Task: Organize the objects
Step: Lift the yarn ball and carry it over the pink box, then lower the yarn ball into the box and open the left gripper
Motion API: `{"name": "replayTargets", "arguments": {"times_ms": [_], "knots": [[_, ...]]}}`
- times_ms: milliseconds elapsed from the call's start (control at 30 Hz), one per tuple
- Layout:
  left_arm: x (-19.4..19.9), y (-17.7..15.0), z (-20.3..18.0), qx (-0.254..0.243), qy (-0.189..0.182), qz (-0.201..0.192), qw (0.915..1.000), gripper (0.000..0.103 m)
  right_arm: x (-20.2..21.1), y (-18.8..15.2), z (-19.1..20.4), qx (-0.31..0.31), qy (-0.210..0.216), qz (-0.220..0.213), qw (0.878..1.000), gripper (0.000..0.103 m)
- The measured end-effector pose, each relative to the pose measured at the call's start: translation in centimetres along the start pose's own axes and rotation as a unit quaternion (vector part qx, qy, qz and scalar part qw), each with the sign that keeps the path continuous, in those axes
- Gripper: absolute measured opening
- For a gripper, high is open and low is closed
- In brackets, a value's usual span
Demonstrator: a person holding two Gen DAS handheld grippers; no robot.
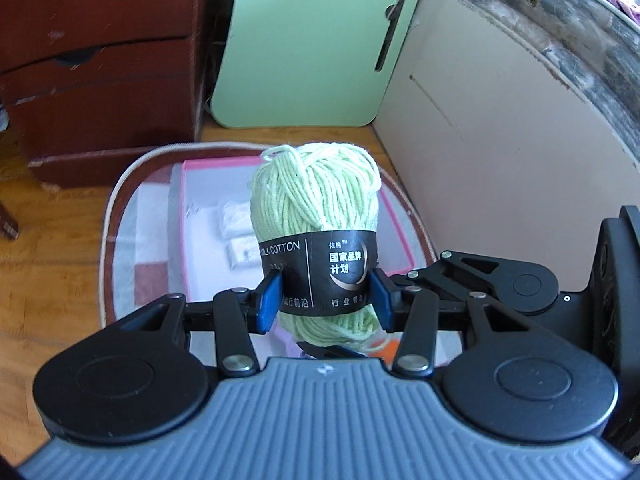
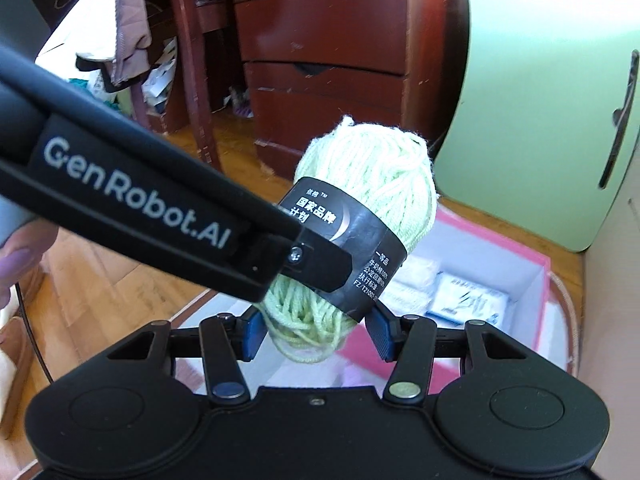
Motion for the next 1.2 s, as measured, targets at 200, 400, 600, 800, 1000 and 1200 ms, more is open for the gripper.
{"name": "replayTargets", "arguments": {"times_ms": [200,400,600,800,1000,1200], "knots": [[-3.4,3.3,-0.5,0.006,-0.011,-0.001,0.9999,0.046,-1.0,1.8,-3.9,-0.016,-0.014,-0.008,1.0,0.058],[-9.4,4.9,0.1,0.038,-0.021,0.024,0.9988,0.046,-4.5,2.1,-8.9,-0.067,-0.006,0.019,0.998,0.058],[-15.2,4.0,1.7,0.087,-0.008,0.043,0.9953,0.046,-8.9,0.7,-12.5,-0.108,-0.004,0.057,0.993,0.058],[-19.8,1.9,3.0,0.119,-0.008,0.074,0.9901,0.045,-13.1,-3.2,-13.4,-0.169,-0.006,0.078,0.982,0.057],[-22.2,0.8,3.8,0.119,-0.011,0.096,0.9882,0.046,-15.6,-5.6,-15.2,-0.218,0.011,0.099,0.971,0.057],[-22.6,0.9,4.2,0.108,-0.023,0.121,0.9866,0.049,-15.6,-7.4,-15.8,-0.262,0.024,0.124,0.957,0.056]]}}
Point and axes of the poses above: each gripper's, at about its wrist camera, not at the fingertips, and x roughly against the way its jaws point, z to its left, y to its top, the point moved 3 cm from there along -x, roughly the way its jaws point
